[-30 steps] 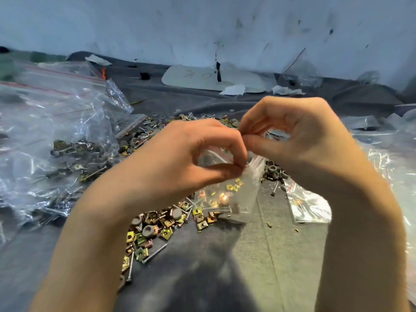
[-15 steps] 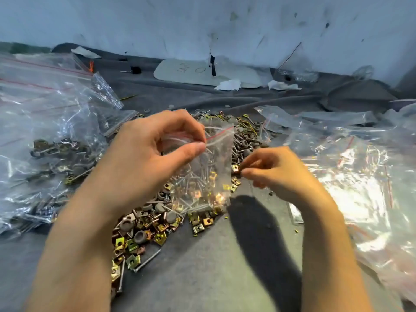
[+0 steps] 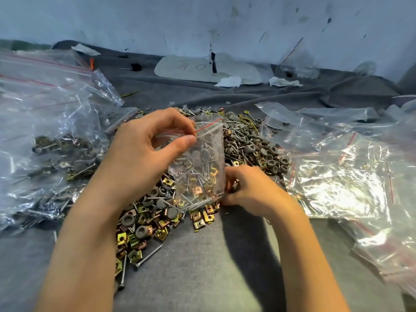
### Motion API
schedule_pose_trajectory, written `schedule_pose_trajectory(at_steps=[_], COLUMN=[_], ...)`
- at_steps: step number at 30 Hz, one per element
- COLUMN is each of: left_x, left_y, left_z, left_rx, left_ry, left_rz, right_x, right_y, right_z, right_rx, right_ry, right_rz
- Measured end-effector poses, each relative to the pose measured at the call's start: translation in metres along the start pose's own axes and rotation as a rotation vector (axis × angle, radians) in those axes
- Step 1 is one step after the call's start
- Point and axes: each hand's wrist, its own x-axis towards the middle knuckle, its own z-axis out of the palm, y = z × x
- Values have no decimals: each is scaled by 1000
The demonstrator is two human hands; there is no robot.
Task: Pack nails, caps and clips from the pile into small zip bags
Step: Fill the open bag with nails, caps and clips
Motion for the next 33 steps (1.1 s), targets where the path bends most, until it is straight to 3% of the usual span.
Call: schedule_pose_trajectory(at_steps=[4,12,15,17,19,23,27,31,33], left_x=[-1,-2,-3,-5,-6,-8,-9,-8,-8], left_y=[2,11,16,20,24,29,31,30,29], left_z=[1,5,8,11,13,16,19,16,15], left_rx=[-30,-105,-146,-149,-129,-63,-110,-103,-102], left_ry=[-7,-7,-29,-69,-112,-187,-202,-175,-154], left_rz=[16,107,133,154,183,279,282,249,222], right_x=[1,-9,-19,-29,-37,-43,-42,-29,-16], right_y=[9,23,12,-1,-12,-32,-39,-19,-3], right_z=[-7,-36,-44,-49,-52,-50,-46,-47,-40], right_rx=[-16,345,712,990,1097,927,699,761,661], right_ry=[102,616,696,635,568,566,589,820,780], right_rz=[33,148,-9,-195,-353,-514,-541,-411,-205])
